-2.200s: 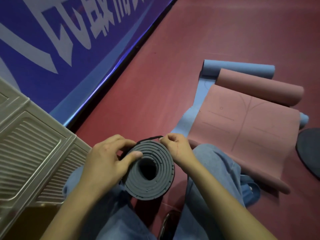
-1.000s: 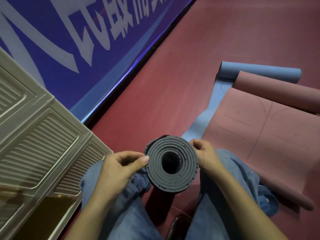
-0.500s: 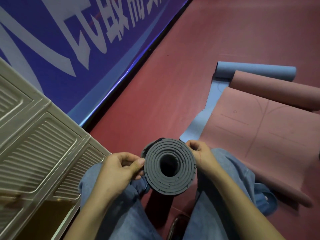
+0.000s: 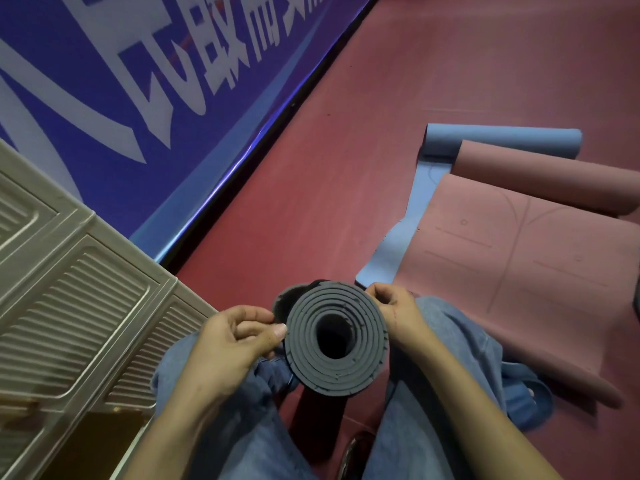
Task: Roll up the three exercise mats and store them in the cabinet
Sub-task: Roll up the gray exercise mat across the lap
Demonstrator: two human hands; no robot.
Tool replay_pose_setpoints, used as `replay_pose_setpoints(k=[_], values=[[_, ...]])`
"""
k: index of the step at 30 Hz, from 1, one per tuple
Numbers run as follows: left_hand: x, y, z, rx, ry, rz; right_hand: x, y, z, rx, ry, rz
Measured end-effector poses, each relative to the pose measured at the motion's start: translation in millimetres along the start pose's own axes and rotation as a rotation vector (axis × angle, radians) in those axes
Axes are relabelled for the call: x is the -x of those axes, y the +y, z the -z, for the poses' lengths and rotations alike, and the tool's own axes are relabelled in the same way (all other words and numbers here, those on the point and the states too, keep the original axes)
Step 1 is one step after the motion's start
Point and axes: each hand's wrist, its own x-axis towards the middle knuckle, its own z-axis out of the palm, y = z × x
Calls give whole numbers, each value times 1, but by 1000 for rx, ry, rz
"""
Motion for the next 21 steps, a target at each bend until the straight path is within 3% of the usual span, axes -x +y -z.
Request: replay_pose_setpoints(k=[6, 8, 10, 12, 15, 21], values=[[2, 5, -1, 54, -60, 56, 4, 0, 5, 12, -57, 29], [-2, 2, -1, -182, 81, -58, 4, 3, 2, 70, -65, 52], [-6, 3, 2, -627, 256, -274, 6, 7, -5, 224, -70, 71], [-12, 5, 8, -857, 300, -351, 9, 14, -12, 398, -95, 89], [-19, 7, 21, -903, 295, -395, 9, 19, -16, 530, -121, 103], [-43, -2, 40, -970, 259, -500, 4, 20, -15, 536, -166, 97]])
